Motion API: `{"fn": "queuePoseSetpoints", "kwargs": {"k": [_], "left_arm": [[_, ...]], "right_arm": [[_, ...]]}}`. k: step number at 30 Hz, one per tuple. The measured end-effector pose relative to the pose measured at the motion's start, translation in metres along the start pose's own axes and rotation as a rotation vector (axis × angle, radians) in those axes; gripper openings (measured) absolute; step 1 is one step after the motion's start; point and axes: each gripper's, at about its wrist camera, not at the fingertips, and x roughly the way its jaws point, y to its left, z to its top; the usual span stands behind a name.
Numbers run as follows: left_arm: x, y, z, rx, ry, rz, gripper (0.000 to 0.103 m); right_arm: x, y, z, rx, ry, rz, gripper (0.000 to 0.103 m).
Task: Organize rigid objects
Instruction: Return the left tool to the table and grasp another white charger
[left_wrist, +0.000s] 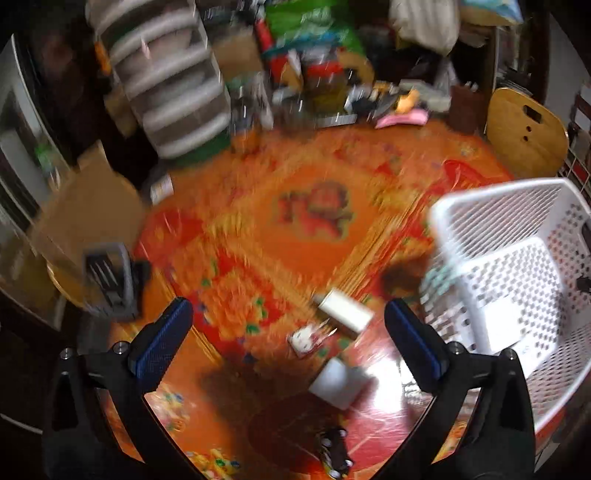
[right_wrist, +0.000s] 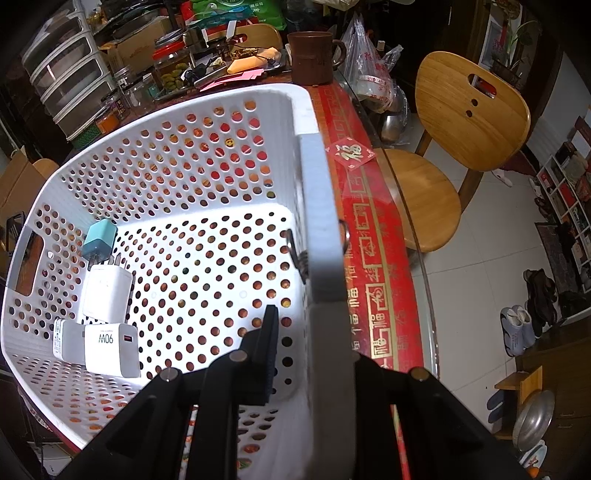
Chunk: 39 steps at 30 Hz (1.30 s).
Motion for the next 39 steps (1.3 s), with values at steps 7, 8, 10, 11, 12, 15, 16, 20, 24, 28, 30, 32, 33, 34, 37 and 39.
{"fn": "queuePoseSetpoints", "kwargs": {"k": [7, 8, 10, 11, 12, 15, 16, 20, 24, 28, 30, 32, 33, 34, 37, 39], "left_arm": [[0.072, -0.010, -0.015, 0.010, 0.100, -0.121, 0.101], [0.077, -0.013, -0.014, 0.012, 0.103, -0.129, 0.101], [0.086, -0.027, -0.012, 0.030, 0.118, -0.128, 0.100], [0.089, -0.030, -0.012, 0.042, 0.121, -0.124, 0.097], [0.091, -0.033, -0.012, 0.046, 0.122, -0.115, 0.091], [0.100, -0.036, -0.011, 0.021, 0.133, -0.148, 0.066], [0.102, -0.036, -0.010, 0.012, 0.137, -0.162, 0.059], [0.107, -0.038, -0.008, 0.015, 0.133, -0.139, 0.051], [0.107, -0.032, -0.009, -0.004, 0.126, -0.129, 0.051], [0.105, -0.023, -0.011, -0.017, 0.109, -0.100, 0.051], [0.100, -0.017, -0.011, -0.029, 0.092, -0.081, 0.051], [0.092, -0.008, -0.010, -0.041, 0.067, -0.056, 0.051], [0.086, -0.004, -0.009, -0.047, 0.051, -0.034, 0.051], [0.082, 0.000, -0.009, -0.049, 0.040, -0.018, 0.051], [0.067, 0.011, -0.008, -0.060, -0.001, 0.036, 0.051], [0.058, 0.018, -0.006, -0.073, -0.018, 0.059, 0.051]], "right_arm": [[0.000, 0.000, -0.001, -0.001, 0.000, 0.000, 0.015], [0.000, 0.000, -0.002, -0.001, 0.000, 0.001, 0.015], [0.000, 0.001, -0.002, -0.003, 0.000, 0.001, 0.015], [0.000, 0.001, -0.002, -0.002, 0.000, 0.001, 0.015], [0.000, 0.001, -0.002, -0.001, 0.000, 0.001, 0.015], [0.000, 0.001, -0.002, -0.002, 0.000, 0.001, 0.015], [0.000, 0.001, -0.002, -0.002, 0.001, 0.001, 0.015], [0.000, 0.001, -0.002, -0.003, 0.001, 0.000, 0.015], [0.000, 0.001, -0.002, -0.003, 0.001, 0.000, 0.015], [0.000, 0.001, -0.002, -0.003, 0.002, 0.000, 0.015], [0.000, 0.001, -0.002, -0.004, 0.001, 0.000, 0.015], [0.000, 0.002, -0.002, -0.005, 0.001, 0.000, 0.015], [0.001, 0.002, -0.002, -0.004, 0.001, 0.000, 0.015], [0.001, 0.002, -0.002, -0.004, 0.001, -0.001, 0.015], [0.001, 0.002, -0.002, -0.005, 0.000, -0.001, 0.015], [0.001, 0.002, -0.001, -0.006, 0.001, -0.001, 0.015]]}}
